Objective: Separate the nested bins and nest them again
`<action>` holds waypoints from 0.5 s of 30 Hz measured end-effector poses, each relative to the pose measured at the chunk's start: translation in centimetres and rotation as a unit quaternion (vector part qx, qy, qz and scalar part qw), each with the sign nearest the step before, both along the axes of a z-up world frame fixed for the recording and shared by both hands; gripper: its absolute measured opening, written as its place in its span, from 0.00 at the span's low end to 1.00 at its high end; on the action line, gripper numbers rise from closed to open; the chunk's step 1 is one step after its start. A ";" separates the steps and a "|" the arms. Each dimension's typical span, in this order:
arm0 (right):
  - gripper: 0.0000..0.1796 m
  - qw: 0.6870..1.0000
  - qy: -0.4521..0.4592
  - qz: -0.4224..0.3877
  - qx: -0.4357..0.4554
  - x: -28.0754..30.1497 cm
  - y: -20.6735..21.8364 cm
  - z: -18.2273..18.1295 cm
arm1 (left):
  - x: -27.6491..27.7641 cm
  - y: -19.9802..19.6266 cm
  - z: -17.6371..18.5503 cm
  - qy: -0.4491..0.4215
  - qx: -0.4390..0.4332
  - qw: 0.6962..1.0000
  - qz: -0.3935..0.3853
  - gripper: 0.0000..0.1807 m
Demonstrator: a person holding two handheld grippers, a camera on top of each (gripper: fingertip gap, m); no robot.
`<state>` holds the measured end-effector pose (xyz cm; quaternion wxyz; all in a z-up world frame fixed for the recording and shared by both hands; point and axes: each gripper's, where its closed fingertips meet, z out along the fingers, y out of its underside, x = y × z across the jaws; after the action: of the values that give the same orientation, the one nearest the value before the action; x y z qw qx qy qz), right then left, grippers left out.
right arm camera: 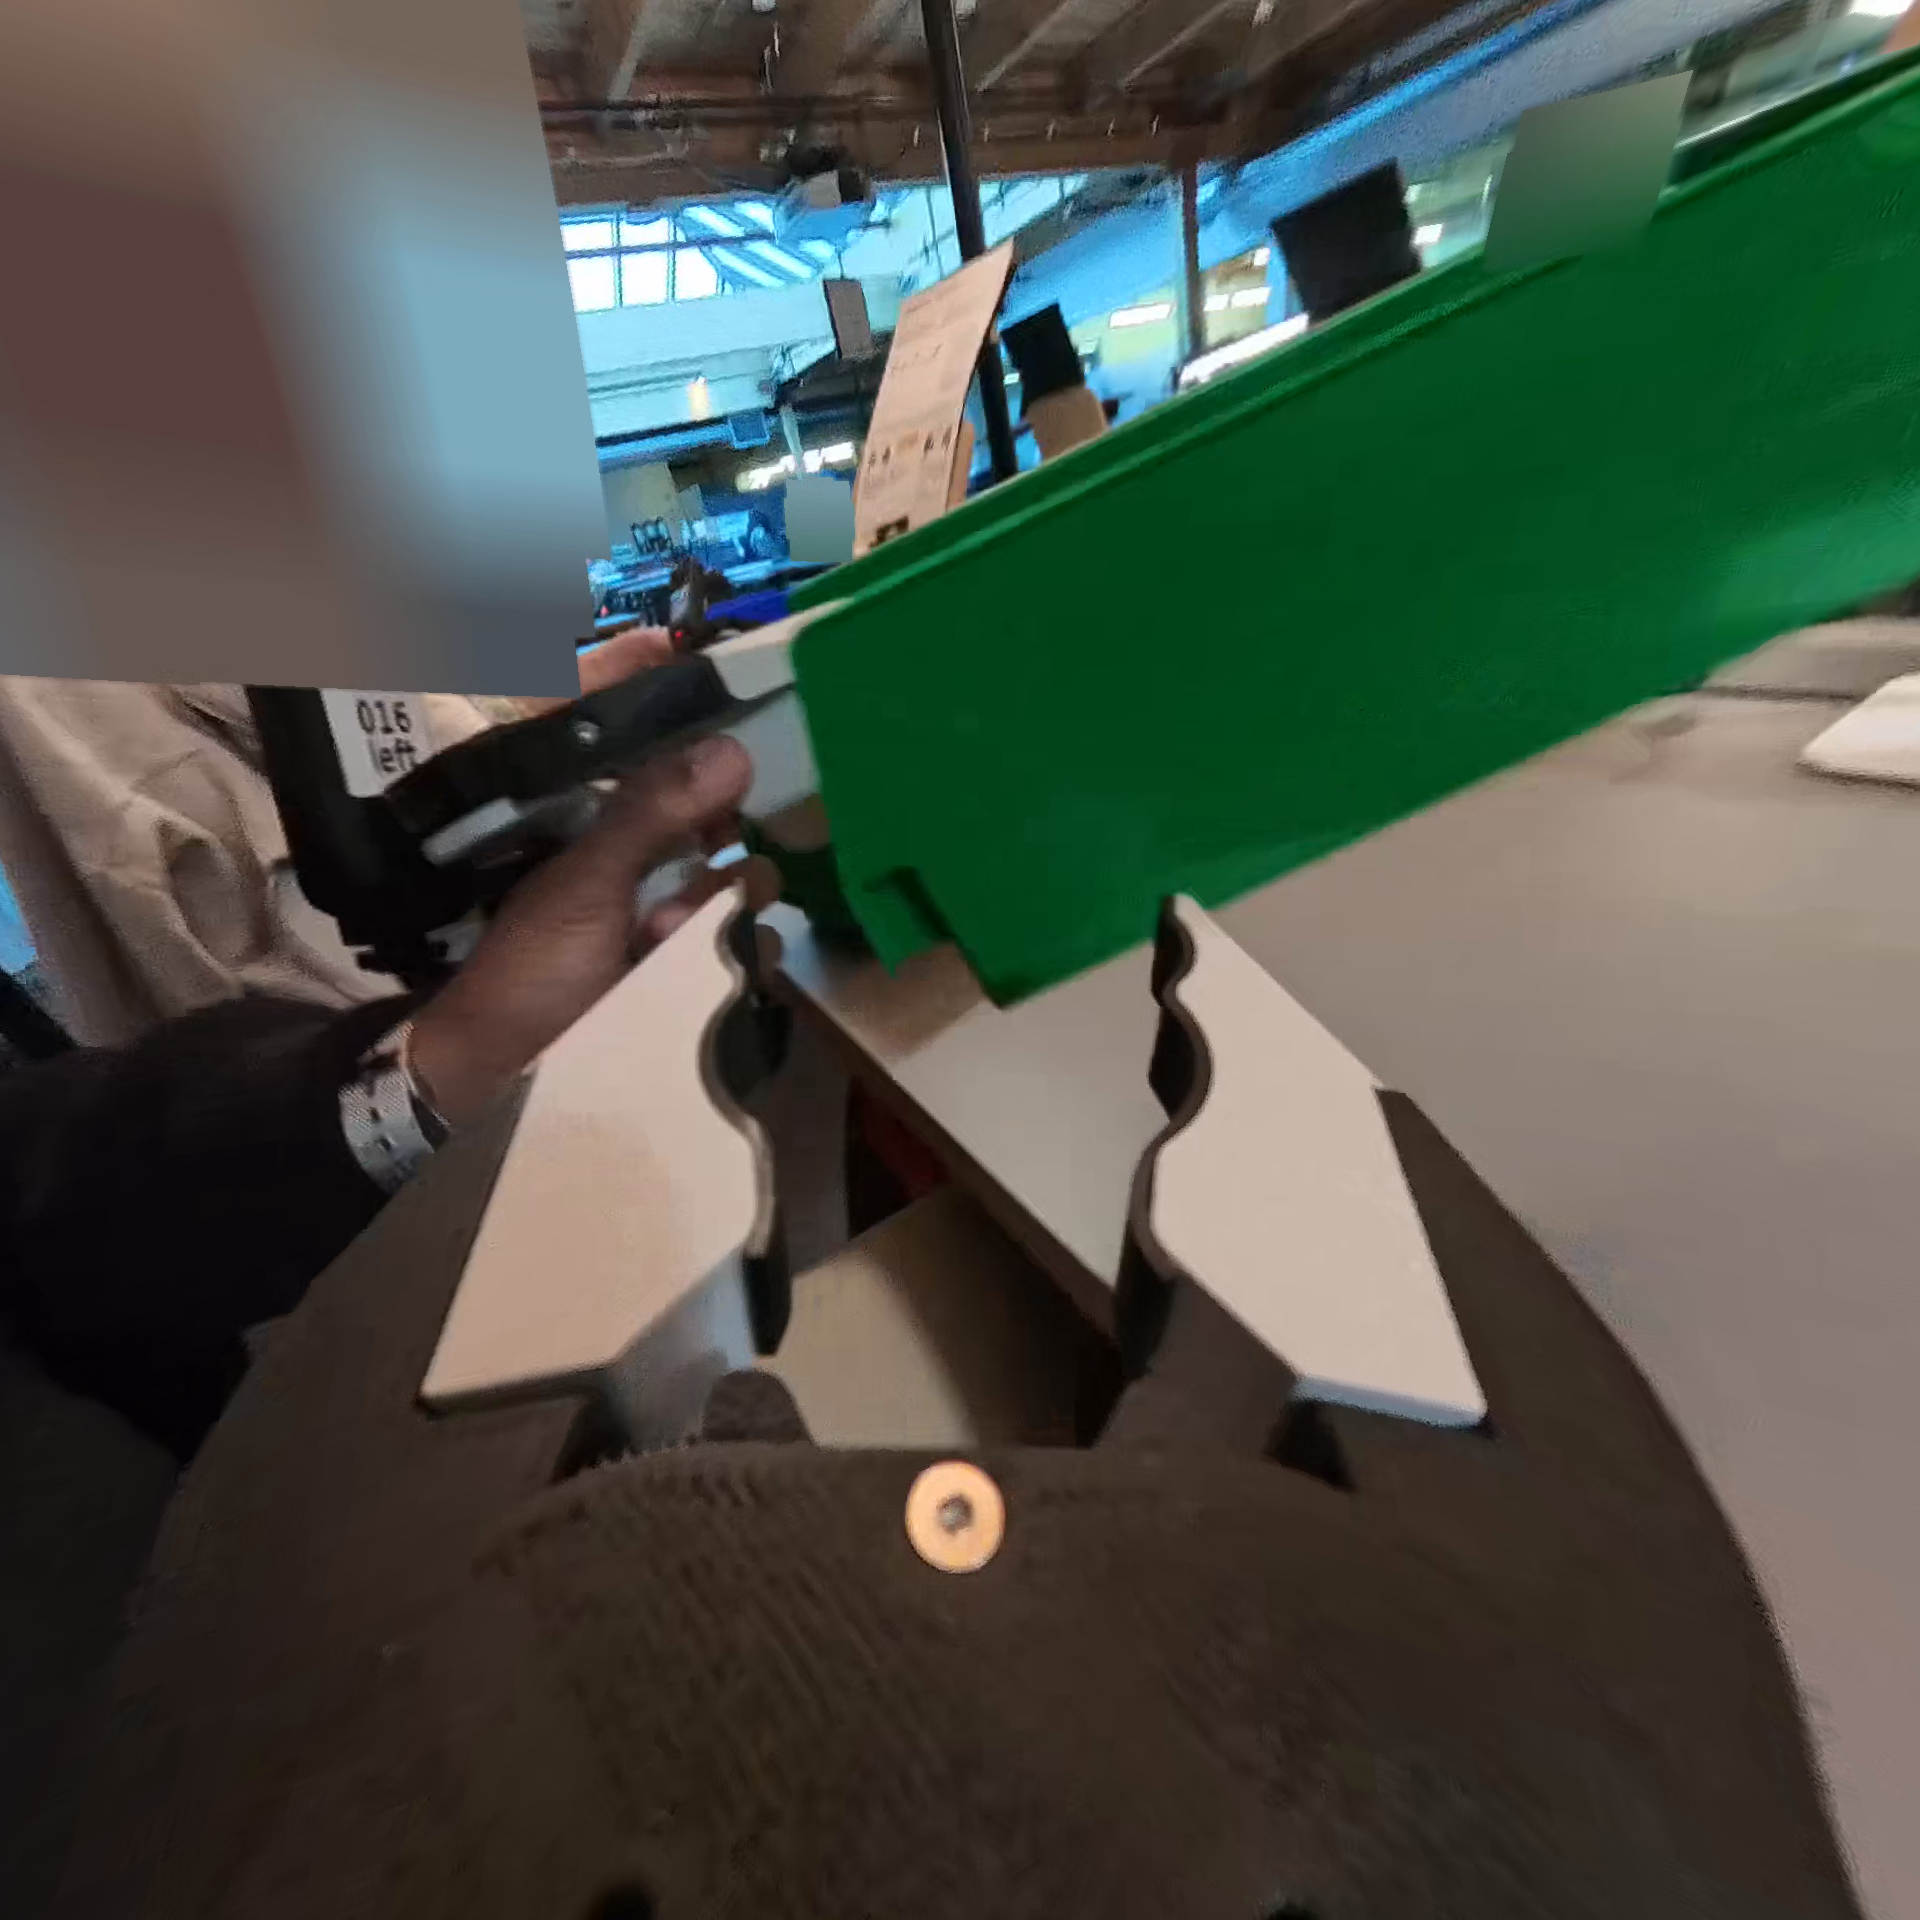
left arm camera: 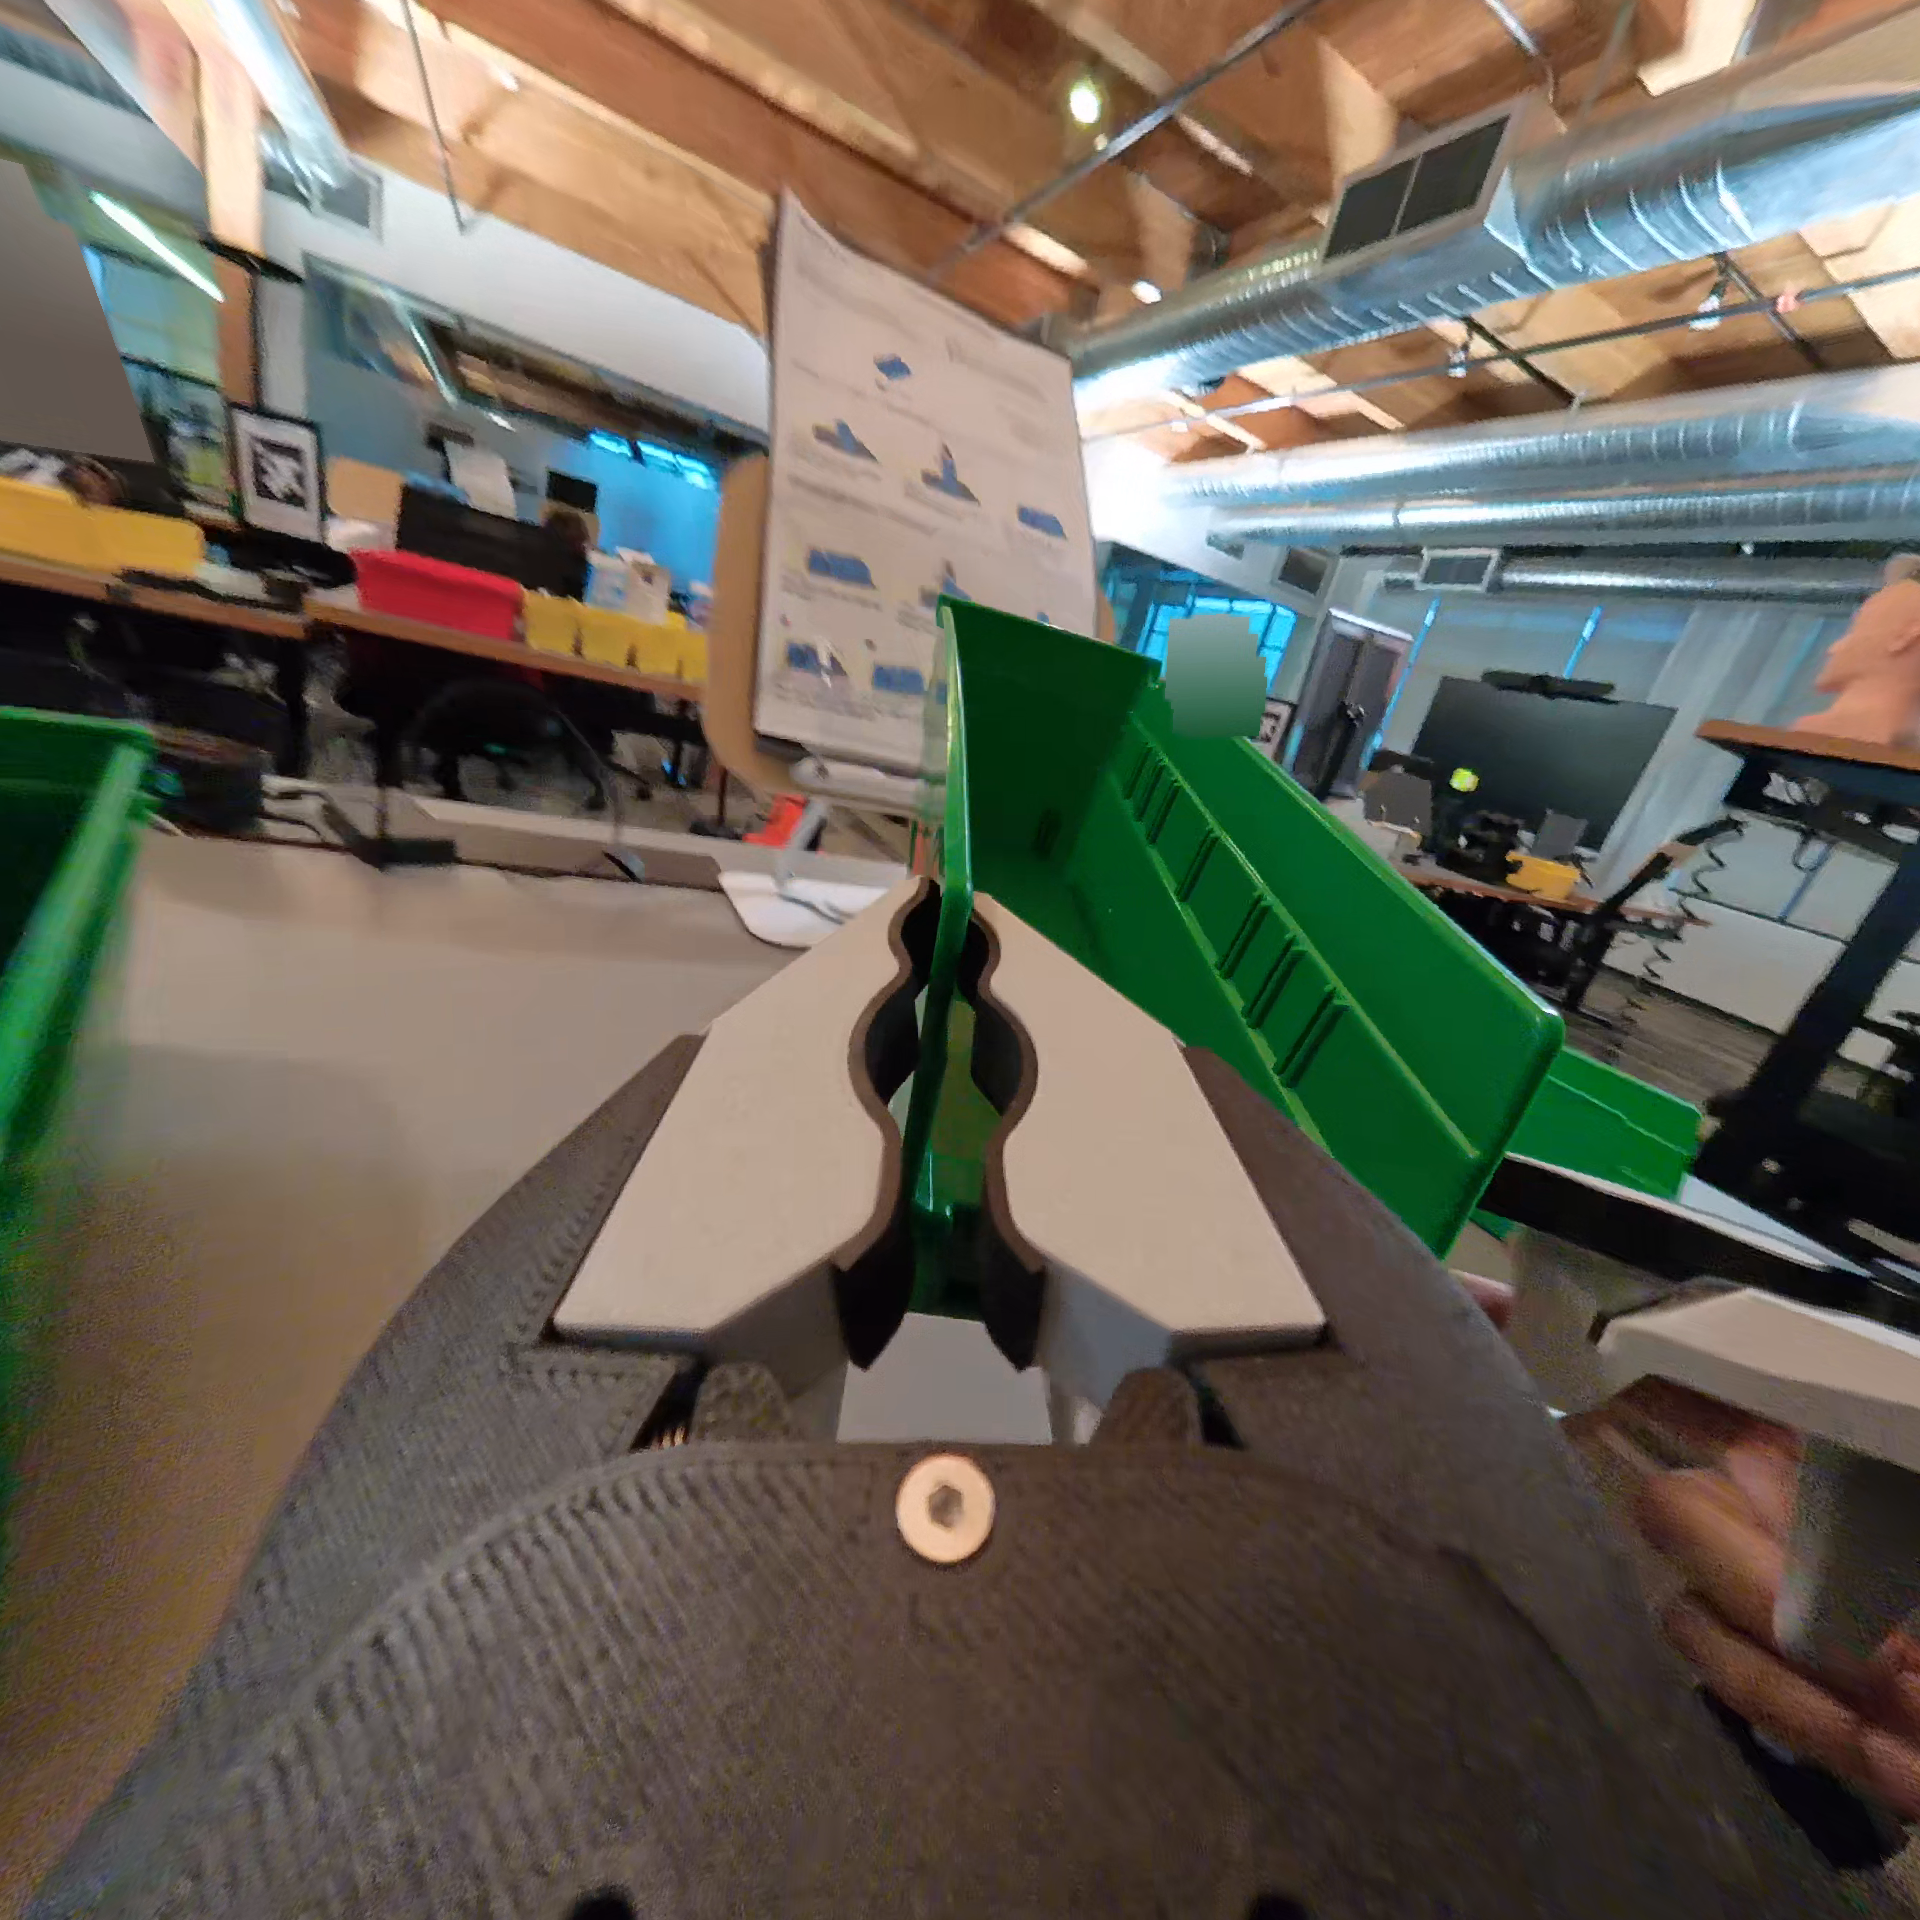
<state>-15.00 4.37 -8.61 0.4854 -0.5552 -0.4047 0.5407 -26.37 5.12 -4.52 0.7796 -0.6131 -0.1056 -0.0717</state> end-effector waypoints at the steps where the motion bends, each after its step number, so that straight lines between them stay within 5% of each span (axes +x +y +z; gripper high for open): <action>1: 0.45 1.000 -0.009 0.002 -0.012 -0.4 -0.5 -0.4 | 1.2 0.6 -0.6 -0.001 -0.009 1.000 -0.011 0.00; 4: 0.49 0.997 -0.035 -0.052 -0.033 -0.5 0.6 -1.6 | 4.3 1.8 -2.0 0.017 -0.025 0.999 -0.028 0.00; 7: 0.33 0.990 -0.092 -0.107 -0.025 0.1 2.6 -3.7 | 5.3 2.2 -3.1 0.004 -0.034 0.999 -0.037 0.01; 15: 0.25 0.983 -0.129 -0.091 -0.095 0.6 3.8 -6.1 | 5.9 2.6 -5.3 -0.028 -0.067 0.996 -0.048 0.04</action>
<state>-14.43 8.19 -14.67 0.4209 -0.6985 -0.3588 0.4542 -20.49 7.69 -9.86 0.7293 -0.6658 -0.1025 -0.1193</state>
